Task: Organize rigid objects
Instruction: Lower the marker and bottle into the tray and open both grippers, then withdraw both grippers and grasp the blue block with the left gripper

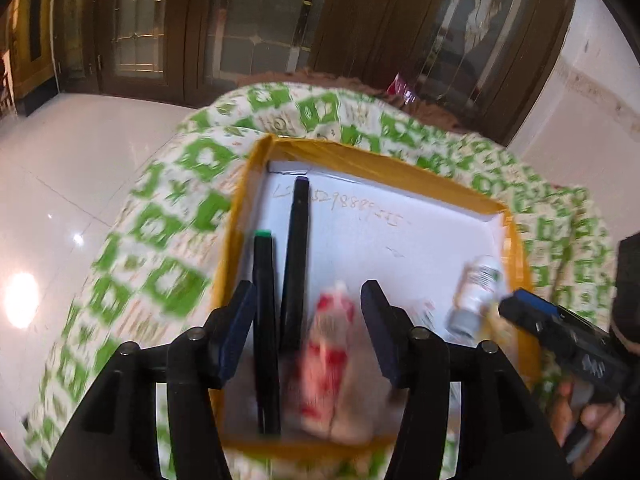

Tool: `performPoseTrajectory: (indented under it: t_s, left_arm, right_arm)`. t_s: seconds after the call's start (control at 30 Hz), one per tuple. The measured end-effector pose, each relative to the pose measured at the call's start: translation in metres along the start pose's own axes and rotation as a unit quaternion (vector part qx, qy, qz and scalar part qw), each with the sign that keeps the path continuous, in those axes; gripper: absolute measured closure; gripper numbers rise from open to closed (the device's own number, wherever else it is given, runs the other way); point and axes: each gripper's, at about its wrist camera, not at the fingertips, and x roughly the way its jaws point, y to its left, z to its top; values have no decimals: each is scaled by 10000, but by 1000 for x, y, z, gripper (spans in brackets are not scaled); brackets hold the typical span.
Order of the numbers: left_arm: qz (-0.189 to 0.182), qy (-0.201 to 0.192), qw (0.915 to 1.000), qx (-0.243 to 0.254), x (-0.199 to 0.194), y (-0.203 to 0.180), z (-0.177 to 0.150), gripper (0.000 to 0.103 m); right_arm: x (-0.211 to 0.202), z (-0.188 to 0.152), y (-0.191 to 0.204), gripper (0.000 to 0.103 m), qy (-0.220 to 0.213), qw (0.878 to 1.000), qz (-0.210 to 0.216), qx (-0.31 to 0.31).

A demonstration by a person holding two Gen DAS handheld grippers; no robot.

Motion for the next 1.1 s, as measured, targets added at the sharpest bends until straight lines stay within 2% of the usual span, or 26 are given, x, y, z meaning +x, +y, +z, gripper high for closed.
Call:
performPoseTrajectory:
  t_s: [0.07,0.1,0.13,0.27,0.33,0.47,0.57,0.63,0.73,0.83,0.93,1.1]
  left_arm:
    - [-168,-125,9995,-236,-25,10,-20,39]
    - [-268,-180,9987,-382,-39,18,-35,38]
    - [-324,-191,9982,-467,-46,21,-45,37]
    - [-531,89,9948,-859,-63,28,-82,37]
    - [-778,141,9918,-1002,-71,24,-98,37]
    - [-519,67,9976,-451,-85,0,-119,37]
    - [-551,70,9984,-89,-88,-18,-126,37]
    - [-597,221,9980,34,-85,-24,-133,37]
    - [-559,590,9967,-13,-72,-23,-140,38]
    - [-487,714,9960,-245,-66,-15,-141,38]
    - [-486,806,9950,-346,-63,-11,-143,47]
    - [-371,1046,9938,13,-55,-24,-149,47]
  right_arm:
    - [-15,-5,-4,39,-153,9999,-14,44]
    - [-26,-10,-7,34,-256,9996,-43,106]
    - [-32,-14,-10,30,-317,9993,-65,173]
    - [-56,-33,-17,29,-376,9982,-133,442]
    - [-68,-45,-18,20,-426,9975,-298,483]
    - [-89,-70,-19,16,-475,9963,-482,538]
    - [-100,-87,-16,16,-451,9964,-530,485]
    - [-107,-96,-11,16,-438,9967,-559,393]
    - [-115,-109,1,16,-414,9973,-582,194]
    - [-117,-122,12,16,-321,9976,-614,-18]
    - [-117,-132,19,16,-242,9976,-620,-180]
    - [-113,-138,20,16,-136,9976,-658,-181]
